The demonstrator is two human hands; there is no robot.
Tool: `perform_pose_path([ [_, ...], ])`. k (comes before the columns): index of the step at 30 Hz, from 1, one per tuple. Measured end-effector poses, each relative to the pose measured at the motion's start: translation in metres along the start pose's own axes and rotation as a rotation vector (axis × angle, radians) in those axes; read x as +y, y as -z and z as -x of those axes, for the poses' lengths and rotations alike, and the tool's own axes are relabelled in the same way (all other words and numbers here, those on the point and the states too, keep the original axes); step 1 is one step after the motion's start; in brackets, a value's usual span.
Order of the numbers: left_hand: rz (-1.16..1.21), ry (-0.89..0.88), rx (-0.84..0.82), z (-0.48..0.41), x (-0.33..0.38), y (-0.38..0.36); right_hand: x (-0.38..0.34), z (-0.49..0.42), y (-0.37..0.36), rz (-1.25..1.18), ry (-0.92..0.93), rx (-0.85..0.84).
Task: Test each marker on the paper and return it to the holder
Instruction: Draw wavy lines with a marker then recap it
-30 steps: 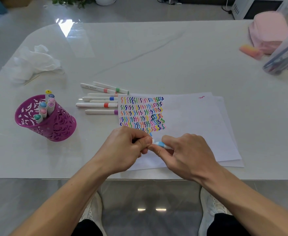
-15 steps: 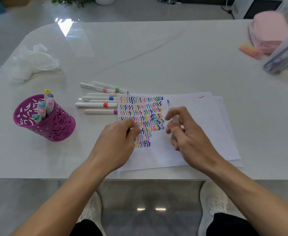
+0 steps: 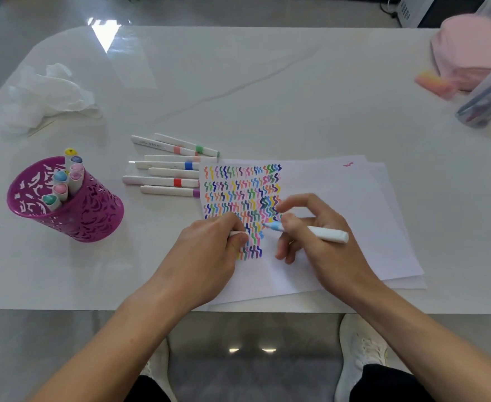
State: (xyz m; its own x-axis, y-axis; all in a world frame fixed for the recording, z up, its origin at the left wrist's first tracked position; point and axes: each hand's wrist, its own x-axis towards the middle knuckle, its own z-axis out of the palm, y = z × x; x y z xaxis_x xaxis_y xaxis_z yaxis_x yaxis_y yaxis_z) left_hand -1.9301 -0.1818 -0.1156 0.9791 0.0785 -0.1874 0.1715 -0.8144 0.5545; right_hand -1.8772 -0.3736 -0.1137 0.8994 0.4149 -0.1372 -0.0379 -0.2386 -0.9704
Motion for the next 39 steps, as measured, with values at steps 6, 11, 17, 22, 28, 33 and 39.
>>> perform_pose_path([
  [6, 0.003, 0.006, -0.006, -0.0009, -0.0008, -0.0018, 0.0084, -0.0001, 0.0006, -0.052, -0.047, 0.027],
  [11, 0.017, -0.001, 0.004, -0.0016, -0.0025, -0.0011, 0.0096, -0.0008, -0.0012, 0.006, -0.026, 0.066],
  [17, 0.019, -0.006, 0.010, -0.0013, -0.0025, -0.0013, 0.0094, -0.0007, -0.0014, 0.054, -0.026, 0.073],
  [22, 0.016, -0.002, 0.008, -0.0010, -0.0016, -0.0016, 0.0086, -0.0013, -0.0019, 0.064, -0.046, 0.073],
  [28, 0.019, 0.001, 0.005, -0.0016, -0.0016, -0.0016, 0.0091, -0.0029, -0.0023, 0.078, -0.054, 0.072],
  [33, 0.027, 0.017, 0.004, -0.0013, -0.0028, -0.0022, 0.0087, -0.0032, -0.0023, 0.058, -0.070, 0.104],
  [39, 0.046, 0.022, 0.005, -0.0027, -0.0030, -0.0016, 0.0107, -0.0022, -0.0022, 0.060, -0.048, 0.084],
])
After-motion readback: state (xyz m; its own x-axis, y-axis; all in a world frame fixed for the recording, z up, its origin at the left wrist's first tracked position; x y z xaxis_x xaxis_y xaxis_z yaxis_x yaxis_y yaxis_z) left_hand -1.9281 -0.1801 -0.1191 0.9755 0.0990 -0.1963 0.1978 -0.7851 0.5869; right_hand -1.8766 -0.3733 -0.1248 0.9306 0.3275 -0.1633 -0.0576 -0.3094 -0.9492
